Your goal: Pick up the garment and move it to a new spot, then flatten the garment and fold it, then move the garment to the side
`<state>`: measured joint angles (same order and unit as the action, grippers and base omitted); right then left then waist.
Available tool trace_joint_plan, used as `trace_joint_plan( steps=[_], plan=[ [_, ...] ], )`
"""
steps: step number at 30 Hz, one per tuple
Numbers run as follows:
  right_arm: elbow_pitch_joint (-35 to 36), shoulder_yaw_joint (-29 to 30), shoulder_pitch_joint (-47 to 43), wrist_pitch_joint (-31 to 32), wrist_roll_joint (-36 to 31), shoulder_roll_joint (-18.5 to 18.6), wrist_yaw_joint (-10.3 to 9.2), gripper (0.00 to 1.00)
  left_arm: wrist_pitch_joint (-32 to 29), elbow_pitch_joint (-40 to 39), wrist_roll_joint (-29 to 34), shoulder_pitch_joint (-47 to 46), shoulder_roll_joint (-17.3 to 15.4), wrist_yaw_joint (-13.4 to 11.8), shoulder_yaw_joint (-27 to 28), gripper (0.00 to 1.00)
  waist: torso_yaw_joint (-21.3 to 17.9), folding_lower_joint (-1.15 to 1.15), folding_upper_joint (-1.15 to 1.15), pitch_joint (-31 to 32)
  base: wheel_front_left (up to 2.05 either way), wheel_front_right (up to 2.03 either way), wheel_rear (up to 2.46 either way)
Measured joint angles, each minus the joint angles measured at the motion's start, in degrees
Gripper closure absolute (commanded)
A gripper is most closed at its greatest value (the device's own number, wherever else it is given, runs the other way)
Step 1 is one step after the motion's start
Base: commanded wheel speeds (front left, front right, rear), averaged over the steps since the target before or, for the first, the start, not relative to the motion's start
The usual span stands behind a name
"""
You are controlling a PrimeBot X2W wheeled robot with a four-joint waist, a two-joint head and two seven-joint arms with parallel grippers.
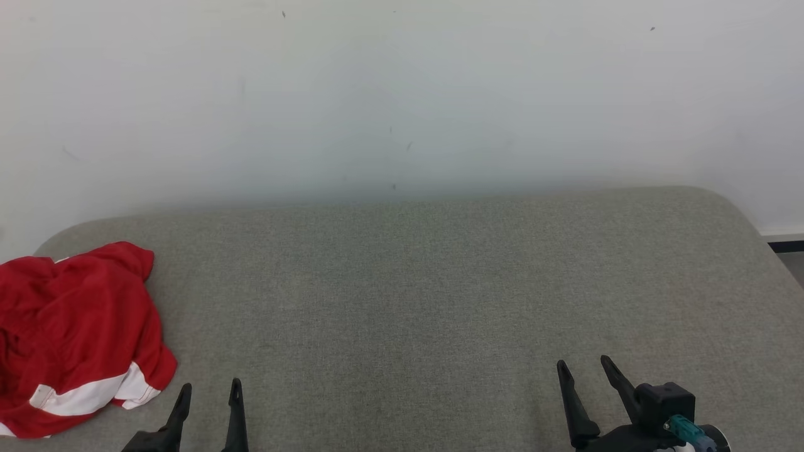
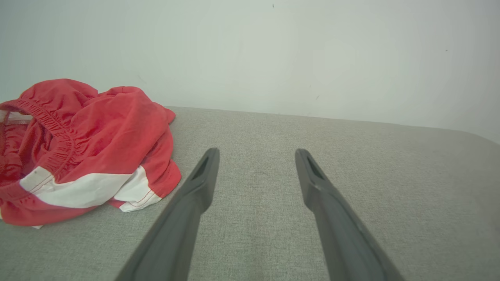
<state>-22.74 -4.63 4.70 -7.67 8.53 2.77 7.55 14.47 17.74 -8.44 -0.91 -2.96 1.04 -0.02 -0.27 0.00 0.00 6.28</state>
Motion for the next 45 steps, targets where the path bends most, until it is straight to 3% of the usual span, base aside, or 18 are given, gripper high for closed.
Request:
trace_joint_plan(
  steps=[23, 30, 45],
  plan=[
    [-0.52, 0.14, -0.29, -0.78, -2.40, 0.02, 0.00, 0.00, 0.64, 0.12, 1.16, 0.35, 0.09, 0.01, -0.21, 0.00, 0.56, 0.00, 0.00, 0.74, 0.00, 0.00, 0.00],
    [-0.42, 0.38, -1.30, -1.21, -1.97, 0.04, 0.00, 0.00, 0.64, 0.09, 1.20, 1.75, 0.03, 0.01, 0.01, 0.00, 4.45, 0.00, 0.00, 1.18, 0.00, 0.00, 0.00],
    [-2.27, -2.14, -1.66, -3.25, 1.44, 0.04, 0.00, 0.00, 0.64, -0.21, 1.82, 2.69, -2.41, -0.08, 1.36, 0.00, 16.82, 0.00, 0.00, 2.01, 0.00, 0.00, 0.00]
  ],
)
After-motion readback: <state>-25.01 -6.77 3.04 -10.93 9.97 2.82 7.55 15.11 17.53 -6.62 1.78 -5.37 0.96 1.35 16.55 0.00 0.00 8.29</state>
